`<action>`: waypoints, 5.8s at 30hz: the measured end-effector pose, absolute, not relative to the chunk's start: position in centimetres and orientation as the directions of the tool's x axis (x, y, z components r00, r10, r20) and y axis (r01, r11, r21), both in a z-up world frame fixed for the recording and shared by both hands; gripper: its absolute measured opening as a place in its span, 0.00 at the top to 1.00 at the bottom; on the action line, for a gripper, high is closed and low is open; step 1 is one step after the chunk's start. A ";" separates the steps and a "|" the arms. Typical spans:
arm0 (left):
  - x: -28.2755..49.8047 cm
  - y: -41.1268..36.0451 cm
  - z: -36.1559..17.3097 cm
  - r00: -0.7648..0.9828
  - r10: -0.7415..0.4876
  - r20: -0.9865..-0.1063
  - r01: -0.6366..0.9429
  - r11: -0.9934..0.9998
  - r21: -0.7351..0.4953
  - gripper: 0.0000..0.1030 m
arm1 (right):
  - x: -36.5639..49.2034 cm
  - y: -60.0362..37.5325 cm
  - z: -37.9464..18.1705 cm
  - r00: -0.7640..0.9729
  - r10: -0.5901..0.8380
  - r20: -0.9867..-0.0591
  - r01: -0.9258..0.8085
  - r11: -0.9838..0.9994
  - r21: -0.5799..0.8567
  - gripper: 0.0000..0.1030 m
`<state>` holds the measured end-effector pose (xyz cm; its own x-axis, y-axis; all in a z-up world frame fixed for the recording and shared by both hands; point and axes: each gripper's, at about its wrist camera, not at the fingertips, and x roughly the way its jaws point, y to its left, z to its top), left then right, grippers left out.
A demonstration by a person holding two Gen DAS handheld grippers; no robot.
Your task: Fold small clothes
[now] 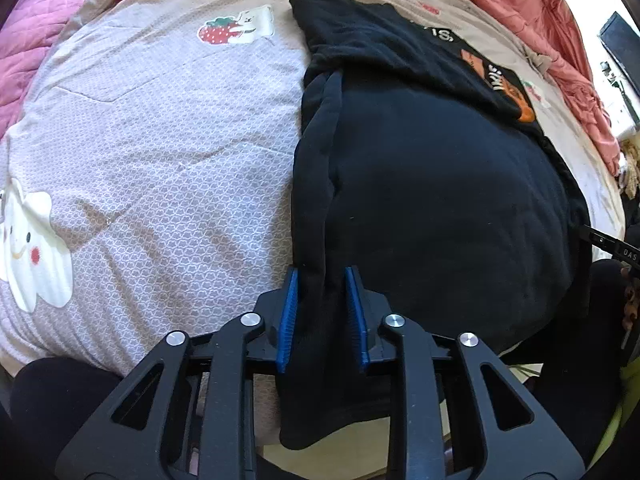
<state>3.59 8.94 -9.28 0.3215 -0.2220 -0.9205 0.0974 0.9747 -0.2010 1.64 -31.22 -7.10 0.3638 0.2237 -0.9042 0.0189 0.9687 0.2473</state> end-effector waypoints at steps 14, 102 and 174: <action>4.1 8.8 -10.0 0.302 -0.219 -0.928 0.088 0.975 -0.202 0.78 | 2.1 -31.0 -9.1 0.254 0.183 -0.950 0.038 0.979 0.199 0.62; 17.3 9.8 -1.4 0.602 -0.435 -0.670 0.008 0.842 -0.539 0.95 | 13.9 -38.9 -3.5 0.736 0.508 -0.448 -0.102 0.737 0.668 0.91; 18.3 6.3 -9.2 0.542 -0.201 -0.816 -0.076 0.955 -0.286 0.64 | 18.5 -36.6 -7.9 0.577 0.331 -0.746 -0.009 0.917 0.400 0.24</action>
<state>18.33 6.27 -9.17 0.5418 -0.2011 -0.8161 -0.0765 0.9551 -0.2861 18.48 -36.60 -7.93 0.5774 0.3313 -0.7462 -0.0093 0.9166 0.3998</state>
